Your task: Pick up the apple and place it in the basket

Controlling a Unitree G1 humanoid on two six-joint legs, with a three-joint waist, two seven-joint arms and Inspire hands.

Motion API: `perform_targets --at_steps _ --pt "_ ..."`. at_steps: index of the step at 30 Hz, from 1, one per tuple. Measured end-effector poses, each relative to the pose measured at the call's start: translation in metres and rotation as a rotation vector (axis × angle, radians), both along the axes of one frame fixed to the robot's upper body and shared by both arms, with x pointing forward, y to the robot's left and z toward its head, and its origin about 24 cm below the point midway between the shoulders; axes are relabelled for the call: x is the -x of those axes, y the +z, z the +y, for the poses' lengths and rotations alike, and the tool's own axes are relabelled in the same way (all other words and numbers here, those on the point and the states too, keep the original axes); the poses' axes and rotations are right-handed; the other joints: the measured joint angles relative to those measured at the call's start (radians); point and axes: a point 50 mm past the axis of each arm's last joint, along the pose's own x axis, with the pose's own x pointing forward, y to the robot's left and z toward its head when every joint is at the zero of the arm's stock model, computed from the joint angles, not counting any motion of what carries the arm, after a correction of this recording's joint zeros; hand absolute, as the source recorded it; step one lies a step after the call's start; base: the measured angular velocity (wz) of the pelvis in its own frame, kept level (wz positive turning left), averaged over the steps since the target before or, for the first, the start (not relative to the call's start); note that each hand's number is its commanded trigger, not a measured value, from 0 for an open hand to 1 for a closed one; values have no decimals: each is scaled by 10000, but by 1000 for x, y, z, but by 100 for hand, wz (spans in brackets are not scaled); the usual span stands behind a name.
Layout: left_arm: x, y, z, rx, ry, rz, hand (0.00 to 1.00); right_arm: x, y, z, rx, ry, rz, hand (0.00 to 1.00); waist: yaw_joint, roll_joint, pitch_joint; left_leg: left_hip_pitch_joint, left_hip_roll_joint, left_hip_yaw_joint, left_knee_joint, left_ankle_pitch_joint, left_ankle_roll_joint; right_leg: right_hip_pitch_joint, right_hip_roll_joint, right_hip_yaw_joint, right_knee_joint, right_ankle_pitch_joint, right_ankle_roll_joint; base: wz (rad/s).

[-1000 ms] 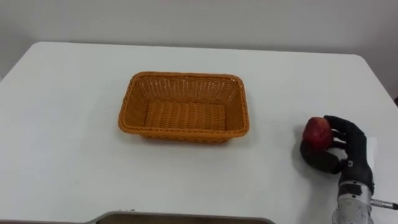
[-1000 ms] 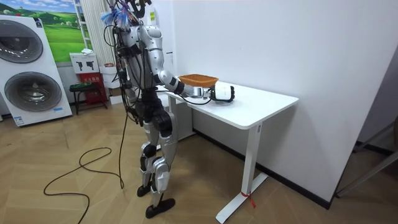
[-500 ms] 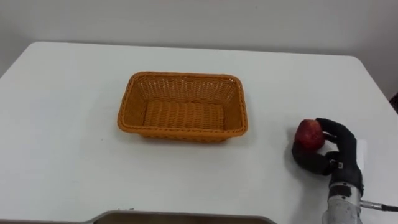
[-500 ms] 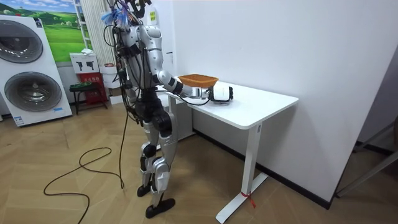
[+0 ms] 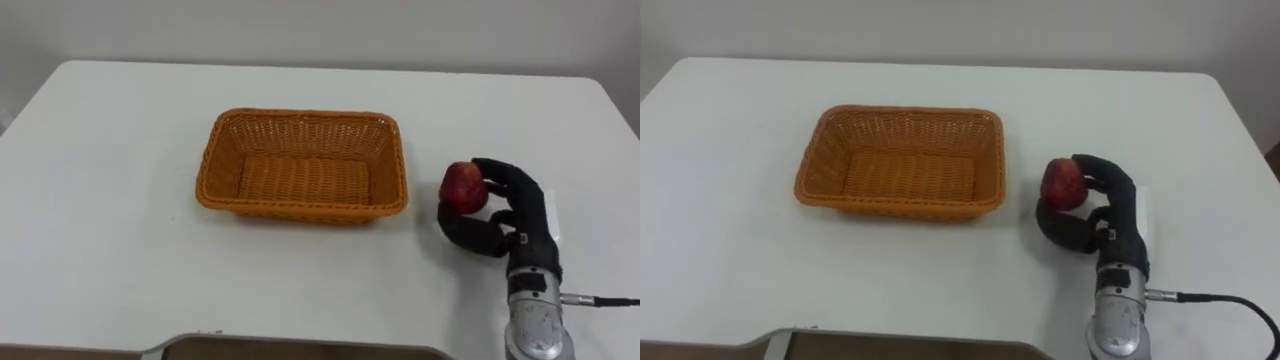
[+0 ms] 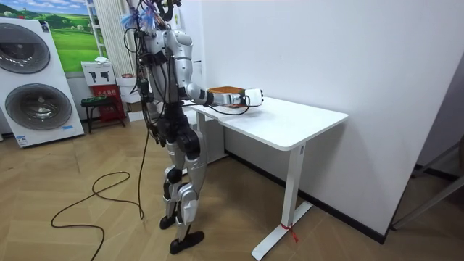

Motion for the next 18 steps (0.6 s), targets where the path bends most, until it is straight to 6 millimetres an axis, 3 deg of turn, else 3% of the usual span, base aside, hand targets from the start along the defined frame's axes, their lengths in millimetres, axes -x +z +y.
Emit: perform_targets --at_steps 7,13,18 --pt "1 -1 -1 271 -32 169 0 -10 26 9 -267 765 -1072 100 78 -214 56 76 0 -62 1 0 -3 123 -2 -91 -25 0 0 2" --pt "-2 -3 -7 487 -418 247 0 -12 44 32 -298 2082 -1737 100 207 -175 68 -197 19 -69 98 -3 -6 -64 11 -110 -8 10 -17 0" --pt "-4 -3 -8 501 -515 224 0 -11 44 48 -350 3133 -1599 100 288 -131 49 -281 15 -108 148 -3 -6 -100 8 -135 9 18 -26 2"
